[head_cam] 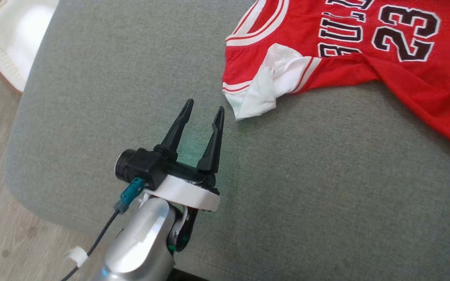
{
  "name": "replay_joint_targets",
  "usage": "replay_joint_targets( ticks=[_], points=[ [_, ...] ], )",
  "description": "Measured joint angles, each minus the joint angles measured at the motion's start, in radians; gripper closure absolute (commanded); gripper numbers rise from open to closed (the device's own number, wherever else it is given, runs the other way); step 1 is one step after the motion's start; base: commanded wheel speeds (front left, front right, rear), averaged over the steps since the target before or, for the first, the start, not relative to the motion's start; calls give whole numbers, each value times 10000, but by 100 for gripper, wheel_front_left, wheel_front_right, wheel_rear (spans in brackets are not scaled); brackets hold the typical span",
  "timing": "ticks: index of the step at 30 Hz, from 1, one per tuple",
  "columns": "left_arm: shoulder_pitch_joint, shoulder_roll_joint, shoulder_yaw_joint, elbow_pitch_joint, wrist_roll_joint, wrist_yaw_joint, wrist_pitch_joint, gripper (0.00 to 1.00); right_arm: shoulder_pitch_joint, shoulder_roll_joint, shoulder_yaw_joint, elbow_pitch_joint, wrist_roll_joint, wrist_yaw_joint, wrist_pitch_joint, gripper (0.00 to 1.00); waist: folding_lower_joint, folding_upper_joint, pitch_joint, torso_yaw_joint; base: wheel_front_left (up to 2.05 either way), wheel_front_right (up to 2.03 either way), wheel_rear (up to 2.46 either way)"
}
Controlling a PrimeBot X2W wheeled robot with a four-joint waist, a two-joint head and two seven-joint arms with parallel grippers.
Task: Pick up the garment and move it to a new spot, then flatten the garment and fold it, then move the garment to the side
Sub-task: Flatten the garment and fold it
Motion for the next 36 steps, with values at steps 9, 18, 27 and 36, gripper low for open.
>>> replay_joint_targets(
  ticks=[9,18,27,36],
  points=[
    [37,-13,1120,163,284,59,0,0,1397,1755,-2161,316,606,0,-2266,0,-2,0,-672,-790,0,0,0],
    [702,63,1944,414,502,-23,0,0,3763,3164,-3484,-999,1476,0,-2752,0,-3,0,-1641,-1863,0,0,0],
    [1402,173,2744,535,635,-27,0,0,7866,4915,-4098,-5007,1979,0,-2778,0,-4,1,-2671,-3263,0,0,0],
    [2165,165,3260,527,740,-186,0,0,11666,5639,-3935,-7532,1994,0,-2778,0,-4,1,-3565,-4139,0,0,0]
  ],
)
